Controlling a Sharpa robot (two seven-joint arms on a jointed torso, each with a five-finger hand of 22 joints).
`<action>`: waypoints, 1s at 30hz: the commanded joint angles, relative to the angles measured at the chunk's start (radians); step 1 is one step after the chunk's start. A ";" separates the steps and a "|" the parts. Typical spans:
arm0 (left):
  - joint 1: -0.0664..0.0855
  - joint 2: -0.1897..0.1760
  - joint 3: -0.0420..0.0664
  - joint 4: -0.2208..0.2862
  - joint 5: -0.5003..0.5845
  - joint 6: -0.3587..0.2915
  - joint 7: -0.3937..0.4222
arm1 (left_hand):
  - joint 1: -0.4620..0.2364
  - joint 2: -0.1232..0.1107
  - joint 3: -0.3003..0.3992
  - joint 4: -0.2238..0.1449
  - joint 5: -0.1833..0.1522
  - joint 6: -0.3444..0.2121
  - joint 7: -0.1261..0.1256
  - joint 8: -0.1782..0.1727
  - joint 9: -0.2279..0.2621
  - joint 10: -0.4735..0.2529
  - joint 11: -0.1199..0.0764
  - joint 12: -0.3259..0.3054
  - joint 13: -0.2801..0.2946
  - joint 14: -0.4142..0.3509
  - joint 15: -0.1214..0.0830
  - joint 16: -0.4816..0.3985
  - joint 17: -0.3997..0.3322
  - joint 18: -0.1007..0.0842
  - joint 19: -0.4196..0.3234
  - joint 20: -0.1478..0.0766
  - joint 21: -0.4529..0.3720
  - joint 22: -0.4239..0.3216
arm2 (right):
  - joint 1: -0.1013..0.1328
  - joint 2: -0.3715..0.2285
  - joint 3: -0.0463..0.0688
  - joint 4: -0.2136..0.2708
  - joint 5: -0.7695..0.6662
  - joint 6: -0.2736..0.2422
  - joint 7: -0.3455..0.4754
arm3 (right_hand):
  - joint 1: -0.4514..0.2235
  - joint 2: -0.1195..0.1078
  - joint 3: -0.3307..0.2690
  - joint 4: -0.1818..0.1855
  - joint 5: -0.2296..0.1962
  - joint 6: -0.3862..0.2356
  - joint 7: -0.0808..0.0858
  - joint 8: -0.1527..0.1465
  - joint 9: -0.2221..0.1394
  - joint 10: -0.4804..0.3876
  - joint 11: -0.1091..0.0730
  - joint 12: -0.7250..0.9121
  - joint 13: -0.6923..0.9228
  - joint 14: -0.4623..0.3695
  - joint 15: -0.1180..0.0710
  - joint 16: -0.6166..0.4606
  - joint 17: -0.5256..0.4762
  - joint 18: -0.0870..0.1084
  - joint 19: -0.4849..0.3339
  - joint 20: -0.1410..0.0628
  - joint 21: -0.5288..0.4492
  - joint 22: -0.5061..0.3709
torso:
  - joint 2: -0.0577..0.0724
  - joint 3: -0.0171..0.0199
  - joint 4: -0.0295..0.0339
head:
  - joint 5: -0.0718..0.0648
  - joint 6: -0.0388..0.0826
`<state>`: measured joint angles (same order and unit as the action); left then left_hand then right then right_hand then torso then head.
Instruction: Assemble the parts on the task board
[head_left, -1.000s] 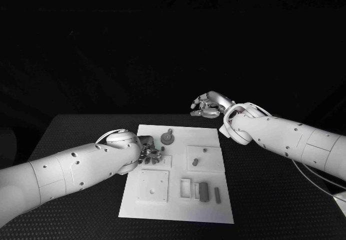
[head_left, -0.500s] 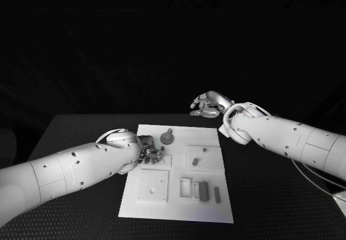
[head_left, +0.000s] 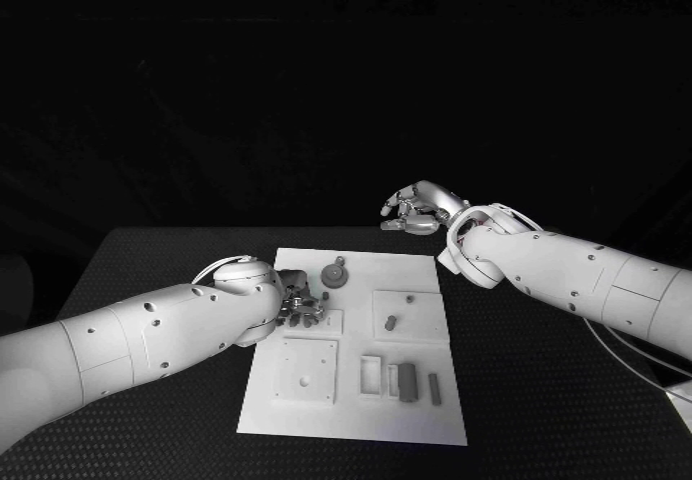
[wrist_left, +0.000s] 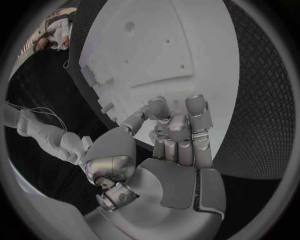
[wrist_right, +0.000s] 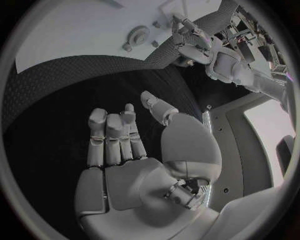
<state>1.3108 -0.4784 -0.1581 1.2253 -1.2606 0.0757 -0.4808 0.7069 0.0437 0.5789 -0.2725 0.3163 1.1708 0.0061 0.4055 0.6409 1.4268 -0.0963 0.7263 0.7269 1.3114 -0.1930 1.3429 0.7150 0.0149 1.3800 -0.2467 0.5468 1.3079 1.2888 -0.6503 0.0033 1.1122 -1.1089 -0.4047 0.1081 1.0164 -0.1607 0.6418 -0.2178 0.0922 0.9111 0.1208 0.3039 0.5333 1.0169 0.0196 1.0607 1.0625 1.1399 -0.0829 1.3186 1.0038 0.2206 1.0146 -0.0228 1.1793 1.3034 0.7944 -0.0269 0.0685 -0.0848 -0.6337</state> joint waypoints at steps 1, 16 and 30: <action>-0.012 -0.004 -0.011 -0.008 -0.015 0.061 -0.029 | 0.066 0.061 0.011 -0.012 -0.003 0.006 0.006 -0.001 -0.002 -0.014 0.000 0.006 -0.001 -0.006 -0.007 0.004 -0.002 0.007 -0.001 -0.009 0.003 0.020 | 0.000 0.001 0.000 0.000 -0.007 0.011 0.005 | -0.006 -0.006 0.000 0.008 0.002 0.008 0.014 -0.006 0.001 -0.005 0.004 0.002 -0.001 -0.006 0.001 -0.003 -0.002 0.041 -0.005 0.001 -0.006 0.001 | 0.000 0.0000 -0.0004 | 0.000 -0.001; -0.013 0.003 -0.012 -0.019 -0.015 0.054 -0.028 | 0.069 0.049 0.008 -0.004 -0.073 0.002 0.008 -0.005 0.000 -0.016 0.002 0.006 -0.007 -0.009 -0.006 0.008 -0.016 0.007 -0.004 -0.008 0.000 0.018 | 0.000 0.000 0.000 0.001 -0.007 0.010 0.006 | -0.007 -0.006 -0.001 0.008 0.002 0.008 0.014 -0.007 0.001 -0.005 0.004 0.002 -0.002 -0.006 0.001 -0.003 -0.002 0.041 -0.005 0.001 -0.006 0.001 | 0.000 0.0001 -0.0004 | 0.000 0.000; -0.012 0.001 -0.014 -0.017 -0.015 0.063 -0.030 | 0.036 0.006 -0.004 0.027 -0.082 -0.005 0.010 -0.010 0.001 -0.022 0.004 0.001 -0.014 -0.013 -0.004 0.005 -0.034 0.009 -0.009 -0.008 -0.009 0.016 | 0.000 -0.001 0.000 0.002 -0.007 0.009 0.005 | -0.007 -0.006 -0.001 0.008 0.002 0.007 0.014 -0.007 0.001 -0.005 0.004 0.002 -0.002 -0.006 0.001 -0.003 -0.002 0.041 -0.005 0.001 -0.006 0.001 | 0.000 0.0001 0.0004 | -0.002 0.000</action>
<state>1.3122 -0.4729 -0.1599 1.2161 -1.2619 0.0835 -0.4794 0.7274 0.0414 0.5746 -0.2498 0.2371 1.1683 0.0127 0.4030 0.6490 1.4268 -0.0962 0.7263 0.7131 1.3051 -0.1941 1.3475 0.6814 0.0148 1.3773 -0.2521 0.5429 1.3075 1.2888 -0.6517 0.0033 1.1126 -1.1089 -0.4046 0.1082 1.0164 -0.1607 0.6389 -0.2150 0.0922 0.9128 0.1190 0.2996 0.5331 1.0169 0.0196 1.0607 1.0619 1.1415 -0.0813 1.3185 1.0030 0.2206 1.0146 -0.0228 1.1793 1.3032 0.7944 -0.0267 0.0679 -0.0878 -0.6341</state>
